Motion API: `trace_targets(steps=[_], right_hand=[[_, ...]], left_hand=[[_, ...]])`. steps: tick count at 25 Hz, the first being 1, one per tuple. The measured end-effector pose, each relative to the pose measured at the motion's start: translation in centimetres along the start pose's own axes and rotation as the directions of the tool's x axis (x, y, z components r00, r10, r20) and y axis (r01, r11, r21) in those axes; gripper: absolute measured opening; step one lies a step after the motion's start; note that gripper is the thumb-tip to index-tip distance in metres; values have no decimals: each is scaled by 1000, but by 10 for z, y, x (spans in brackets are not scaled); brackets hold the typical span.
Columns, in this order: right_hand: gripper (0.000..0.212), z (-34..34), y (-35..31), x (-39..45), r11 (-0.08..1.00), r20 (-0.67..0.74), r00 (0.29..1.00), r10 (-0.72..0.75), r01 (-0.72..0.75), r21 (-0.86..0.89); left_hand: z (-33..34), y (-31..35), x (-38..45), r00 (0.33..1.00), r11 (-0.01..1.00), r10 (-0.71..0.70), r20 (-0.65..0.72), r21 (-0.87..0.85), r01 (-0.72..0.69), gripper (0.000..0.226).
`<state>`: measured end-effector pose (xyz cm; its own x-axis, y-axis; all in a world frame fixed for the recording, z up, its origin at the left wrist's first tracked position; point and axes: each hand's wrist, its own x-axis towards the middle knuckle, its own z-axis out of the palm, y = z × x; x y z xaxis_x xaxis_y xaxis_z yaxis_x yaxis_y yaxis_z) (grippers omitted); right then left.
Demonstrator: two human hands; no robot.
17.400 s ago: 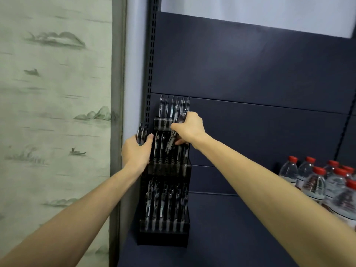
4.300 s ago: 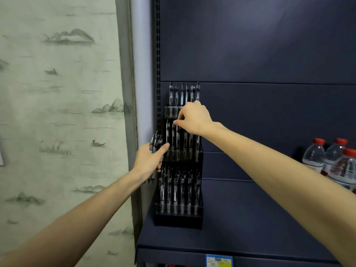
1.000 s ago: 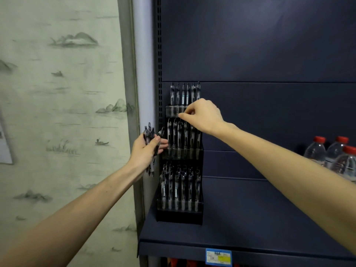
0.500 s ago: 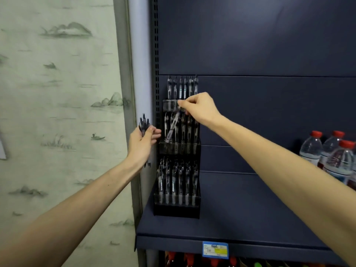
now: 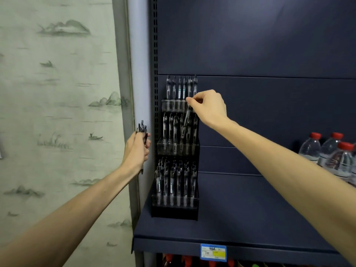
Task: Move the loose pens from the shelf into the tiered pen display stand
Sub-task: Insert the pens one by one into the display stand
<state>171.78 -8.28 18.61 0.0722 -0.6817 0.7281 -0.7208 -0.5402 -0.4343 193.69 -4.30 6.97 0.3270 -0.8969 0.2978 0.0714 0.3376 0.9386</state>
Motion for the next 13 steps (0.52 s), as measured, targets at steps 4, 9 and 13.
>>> trace_targets(steps=[4, 9, 13], right_hand=[[35, 5, 1, -3, 1000, 18, 1000, -6, 6, -4], [31, 6, -2, 1, 1000, 95, 995, -15, 17, -16], [29, 13, 2, 3, 996, 248, 967, 49, -28, -87]], left_hand=[[-1, -8, 2, 996, 998, 61, 63, 19, -62, 16], [-6, -4, 2, 981, 983, 180, 77, -51, -177, 8], [-8, -6, 1, 986, 982, 147, 76, -127, -136, 9]])
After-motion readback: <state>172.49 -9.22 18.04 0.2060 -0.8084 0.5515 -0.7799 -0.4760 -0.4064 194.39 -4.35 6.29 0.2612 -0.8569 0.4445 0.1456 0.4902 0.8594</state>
